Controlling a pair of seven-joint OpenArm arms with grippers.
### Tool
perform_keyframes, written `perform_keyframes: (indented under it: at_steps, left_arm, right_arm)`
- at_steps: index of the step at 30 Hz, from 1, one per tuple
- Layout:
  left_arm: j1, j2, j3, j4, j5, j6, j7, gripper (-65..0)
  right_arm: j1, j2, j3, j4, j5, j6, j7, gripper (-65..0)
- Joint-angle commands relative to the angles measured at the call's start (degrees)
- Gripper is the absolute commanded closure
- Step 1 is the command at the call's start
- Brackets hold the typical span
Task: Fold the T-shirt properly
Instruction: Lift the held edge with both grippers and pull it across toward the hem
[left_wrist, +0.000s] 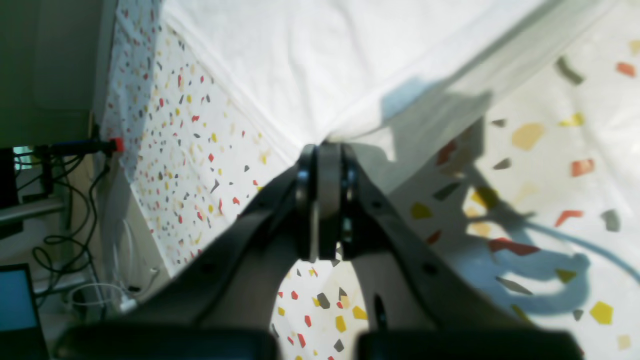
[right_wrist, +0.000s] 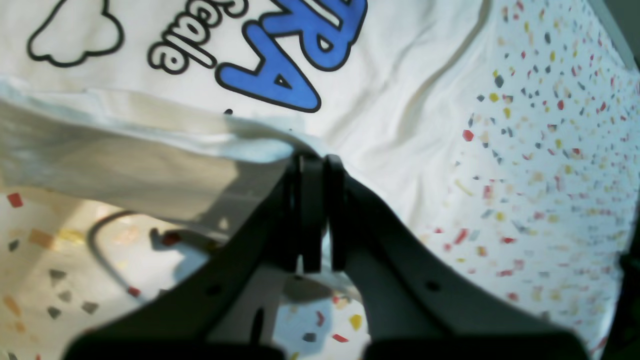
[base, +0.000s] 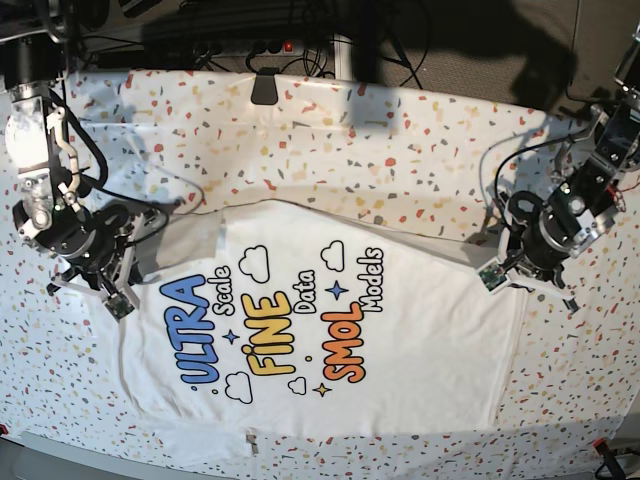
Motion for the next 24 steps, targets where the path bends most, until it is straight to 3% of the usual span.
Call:
perform_keyframes:
  at_steps: [1,9,20,24]
  left_arm:
    - [-1.8,-0.7,-0.5,-0.2,0.3,0.9,-1.2,0.0]
    - [-6.0,0.4,-0.5,-7.4,0.4,2.0,-1.9,0.0]
    - [-9.5,7.7,-0.5,-13.2,0.9,2.2,-1.6,0.0]
    - [-9.6,9.5,-0.6,-14.4,5.0,6.5,-1.2,0.0]
  right_arm:
    - [2.4,0.6,0.6,-0.3,-0.5,-0.5,1.2,0.0]
    - [11.1,-1.0,0.1,-10.9,-1.4,-0.2,1.5,0.0]
    - [18.5,-1.6,-9.6,-13.3,-1.7,-0.3,0.9,0.0]
    - [20.3,-1.6,-11.4,-13.5,-1.8,-0.7,0.9,0.0]
